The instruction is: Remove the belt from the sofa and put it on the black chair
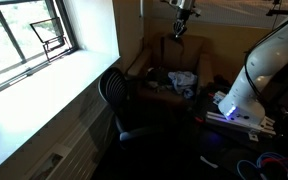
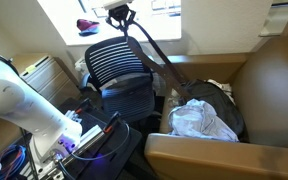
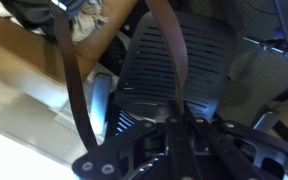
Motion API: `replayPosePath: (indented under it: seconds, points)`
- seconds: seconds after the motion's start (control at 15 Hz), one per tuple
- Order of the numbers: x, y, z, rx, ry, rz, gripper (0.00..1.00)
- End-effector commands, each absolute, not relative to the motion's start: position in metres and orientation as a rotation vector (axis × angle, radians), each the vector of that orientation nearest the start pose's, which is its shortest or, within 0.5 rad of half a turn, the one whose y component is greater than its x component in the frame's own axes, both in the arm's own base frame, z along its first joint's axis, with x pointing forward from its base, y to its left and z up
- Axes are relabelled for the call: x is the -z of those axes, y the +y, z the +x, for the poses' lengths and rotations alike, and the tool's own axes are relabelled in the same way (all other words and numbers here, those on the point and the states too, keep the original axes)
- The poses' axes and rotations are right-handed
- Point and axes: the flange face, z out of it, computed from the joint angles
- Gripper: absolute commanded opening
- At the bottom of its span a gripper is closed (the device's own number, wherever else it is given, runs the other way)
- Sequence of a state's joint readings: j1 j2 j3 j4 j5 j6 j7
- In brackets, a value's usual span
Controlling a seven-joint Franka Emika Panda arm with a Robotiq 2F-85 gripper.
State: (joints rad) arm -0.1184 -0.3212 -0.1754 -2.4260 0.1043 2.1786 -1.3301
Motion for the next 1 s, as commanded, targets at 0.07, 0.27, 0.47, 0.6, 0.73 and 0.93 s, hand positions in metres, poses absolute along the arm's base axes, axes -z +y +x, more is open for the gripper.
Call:
replayPosePath:
  seconds: [0.07, 0.27, 0.47, 0.6, 0.73, 0.93]
  points:
    - [-0.412, -0.025, 0.403, -0.011, -1.700, -2.470, 0.01]
    - [-0.381, 0.029, 0.390, -0.146, -1.823, -2.254, 0.01]
    - [-0.351, 0.061, 0.386, -0.066, -2.042, -2.155, 0.01]
    - [-0.342, 0.073, 0.392, 0.061, -2.118, -2.169, 0.01]
    - [-0.334, 0.092, 0.404, 0.185, -2.172, -2.205, 0.01]
    - [-0.321, 0.119, 0.435, 0.441, -2.078, -2.313, 0.01]
